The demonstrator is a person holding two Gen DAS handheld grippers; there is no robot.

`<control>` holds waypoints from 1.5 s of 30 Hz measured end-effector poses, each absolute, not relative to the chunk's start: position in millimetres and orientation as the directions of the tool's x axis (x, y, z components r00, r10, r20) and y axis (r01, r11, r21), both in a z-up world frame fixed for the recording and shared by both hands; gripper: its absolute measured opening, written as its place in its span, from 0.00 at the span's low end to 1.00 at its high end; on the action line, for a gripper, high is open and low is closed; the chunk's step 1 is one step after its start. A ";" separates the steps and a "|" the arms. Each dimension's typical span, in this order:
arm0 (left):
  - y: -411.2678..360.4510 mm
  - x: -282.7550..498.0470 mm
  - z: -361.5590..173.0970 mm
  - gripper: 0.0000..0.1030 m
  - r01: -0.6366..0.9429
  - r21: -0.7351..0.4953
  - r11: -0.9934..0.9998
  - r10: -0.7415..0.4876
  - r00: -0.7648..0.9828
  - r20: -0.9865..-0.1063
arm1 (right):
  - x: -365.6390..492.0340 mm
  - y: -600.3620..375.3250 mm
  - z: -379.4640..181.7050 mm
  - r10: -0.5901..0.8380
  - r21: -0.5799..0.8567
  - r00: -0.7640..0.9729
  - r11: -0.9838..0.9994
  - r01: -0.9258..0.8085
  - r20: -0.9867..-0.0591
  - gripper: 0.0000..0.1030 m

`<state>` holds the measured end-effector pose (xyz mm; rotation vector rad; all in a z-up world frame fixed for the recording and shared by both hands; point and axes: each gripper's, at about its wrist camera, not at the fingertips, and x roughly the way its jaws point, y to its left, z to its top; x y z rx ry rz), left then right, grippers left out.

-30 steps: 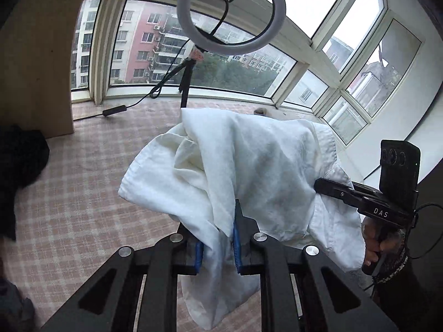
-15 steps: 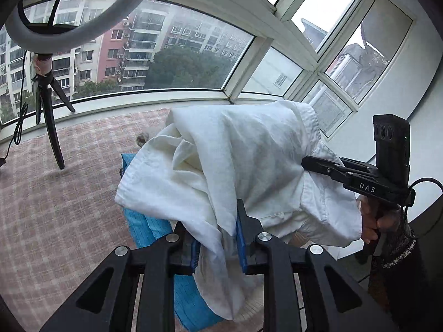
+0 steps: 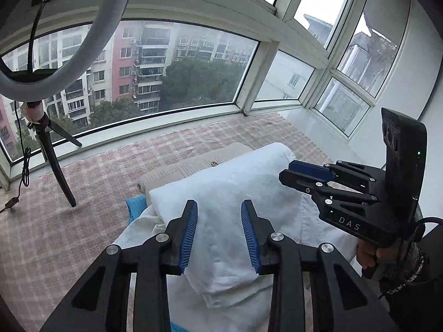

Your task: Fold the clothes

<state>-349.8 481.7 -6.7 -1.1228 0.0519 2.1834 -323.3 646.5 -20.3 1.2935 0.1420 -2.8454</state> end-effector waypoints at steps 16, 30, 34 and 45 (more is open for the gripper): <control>409.5 -234.2 64.5 0.74 -0.586 -0.140 -0.798 0.479 -0.475 -0.738 | -156.1 587.0 82.5 0.201 -0.061 -0.727 -0.975 -0.215 -0.656 0.75; 330.7 -79.7 87.4 0.75 -0.658 -0.185 -0.730 0.534 -0.379 -0.756 | 2.5 484.5 100.4 0.273 -0.055 -0.701 -0.947 -0.316 -0.659 0.75; 318.4 -52.4 93.6 0.76 -0.689 -0.223 -0.690 0.580 -0.342 -0.739 | 24.0 464.7 104.7 0.293 -0.082 -0.703 -0.945 -0.317 -0.648 0.75; 294.5 -21.0 112.3 0.99 -0.707 -0.321 -0.630 0.671 -0.288 -0.684 | 63.9 444.7 116.4 0.332 -0.099 -0.717 -0.933 -0.347 -0.613 0.75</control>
